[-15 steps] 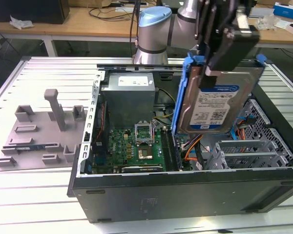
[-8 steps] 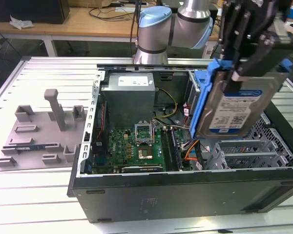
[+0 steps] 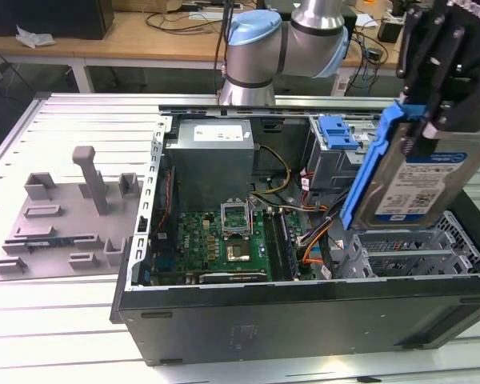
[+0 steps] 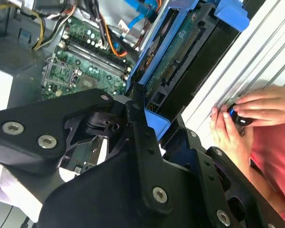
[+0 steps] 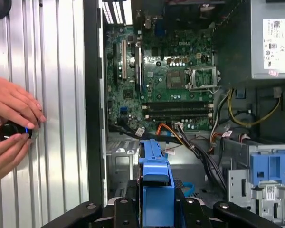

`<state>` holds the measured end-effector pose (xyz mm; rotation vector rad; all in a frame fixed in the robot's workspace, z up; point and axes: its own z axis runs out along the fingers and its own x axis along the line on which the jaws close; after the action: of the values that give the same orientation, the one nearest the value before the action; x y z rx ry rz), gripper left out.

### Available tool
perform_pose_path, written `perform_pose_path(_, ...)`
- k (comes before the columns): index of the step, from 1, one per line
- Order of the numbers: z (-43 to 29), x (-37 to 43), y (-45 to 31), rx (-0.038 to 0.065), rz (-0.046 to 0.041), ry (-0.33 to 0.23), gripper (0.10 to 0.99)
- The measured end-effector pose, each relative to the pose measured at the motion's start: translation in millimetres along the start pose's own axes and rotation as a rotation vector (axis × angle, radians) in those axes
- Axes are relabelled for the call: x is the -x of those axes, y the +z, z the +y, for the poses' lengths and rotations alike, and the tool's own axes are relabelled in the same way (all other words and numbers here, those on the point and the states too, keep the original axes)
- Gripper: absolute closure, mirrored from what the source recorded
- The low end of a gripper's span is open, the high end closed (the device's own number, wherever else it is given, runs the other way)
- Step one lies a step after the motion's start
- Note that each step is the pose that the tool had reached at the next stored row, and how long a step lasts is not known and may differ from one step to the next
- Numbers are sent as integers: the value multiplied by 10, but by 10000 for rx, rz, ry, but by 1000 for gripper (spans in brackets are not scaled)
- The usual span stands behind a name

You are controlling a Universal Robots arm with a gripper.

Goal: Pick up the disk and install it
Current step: 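Insert the disk into the insertion slot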

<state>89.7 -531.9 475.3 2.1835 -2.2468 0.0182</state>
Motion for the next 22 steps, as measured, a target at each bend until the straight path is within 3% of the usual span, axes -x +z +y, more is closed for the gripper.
perform_pose_path(2, -172, -4, 13, 19, 0, 0, 718)
perform_pose_path(3, -188, -4, 20, 21, -1, -2, 718)
perform_pose_path(15, -203, -15, 28, 49, 2, -2, 718)
perform_pose_path(22, -217, -60, 65, 50, 2, -1, 718)
